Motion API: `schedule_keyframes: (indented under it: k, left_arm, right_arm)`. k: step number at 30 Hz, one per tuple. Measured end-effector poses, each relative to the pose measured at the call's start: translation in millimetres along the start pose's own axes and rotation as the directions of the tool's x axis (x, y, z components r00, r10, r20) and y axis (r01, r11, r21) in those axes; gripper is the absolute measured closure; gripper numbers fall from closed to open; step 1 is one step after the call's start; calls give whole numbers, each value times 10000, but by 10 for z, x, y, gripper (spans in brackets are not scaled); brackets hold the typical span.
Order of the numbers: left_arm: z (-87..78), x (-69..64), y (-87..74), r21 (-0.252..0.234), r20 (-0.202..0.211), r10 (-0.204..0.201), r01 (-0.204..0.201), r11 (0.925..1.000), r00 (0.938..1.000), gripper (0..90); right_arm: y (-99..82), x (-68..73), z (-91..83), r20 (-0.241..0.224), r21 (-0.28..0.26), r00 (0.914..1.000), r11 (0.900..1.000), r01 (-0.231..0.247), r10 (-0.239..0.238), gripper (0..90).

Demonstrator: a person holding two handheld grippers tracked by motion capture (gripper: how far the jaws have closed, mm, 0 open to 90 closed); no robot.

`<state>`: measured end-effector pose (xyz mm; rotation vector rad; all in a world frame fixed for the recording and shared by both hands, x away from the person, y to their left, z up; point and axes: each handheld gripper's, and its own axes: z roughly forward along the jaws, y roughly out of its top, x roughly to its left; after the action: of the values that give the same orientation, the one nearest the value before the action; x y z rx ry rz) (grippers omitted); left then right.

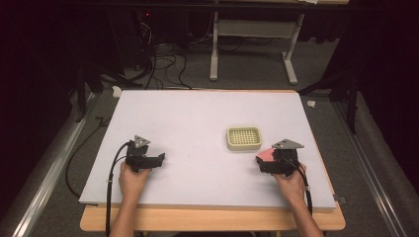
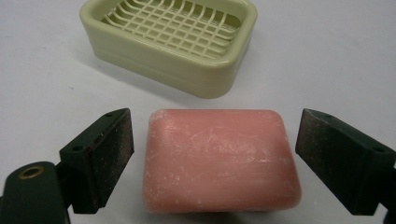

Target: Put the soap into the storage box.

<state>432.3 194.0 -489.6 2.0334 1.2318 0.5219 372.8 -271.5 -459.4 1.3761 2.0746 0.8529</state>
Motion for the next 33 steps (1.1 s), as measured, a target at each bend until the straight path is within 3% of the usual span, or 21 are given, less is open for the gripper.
schedule_keyframes:
  k: [21,24,33]
  left_arm:
    - [-1,1,1,15,5,-2,2,10000,10000,147]
    - [0,1,0,0,7,-6,6,10000,10000,147]
    - [0,0,0,0,-3,0,0,10000,10000,147]
  right_arm:
    - [-85,-39,206,-128,798,9995,9964,-291,302,125]
    - [-95,-53,214,-260,819,9986,9956,-449,471,130]
    - [-92,-67,216,-382,874,9985,9955,-358,393,132]
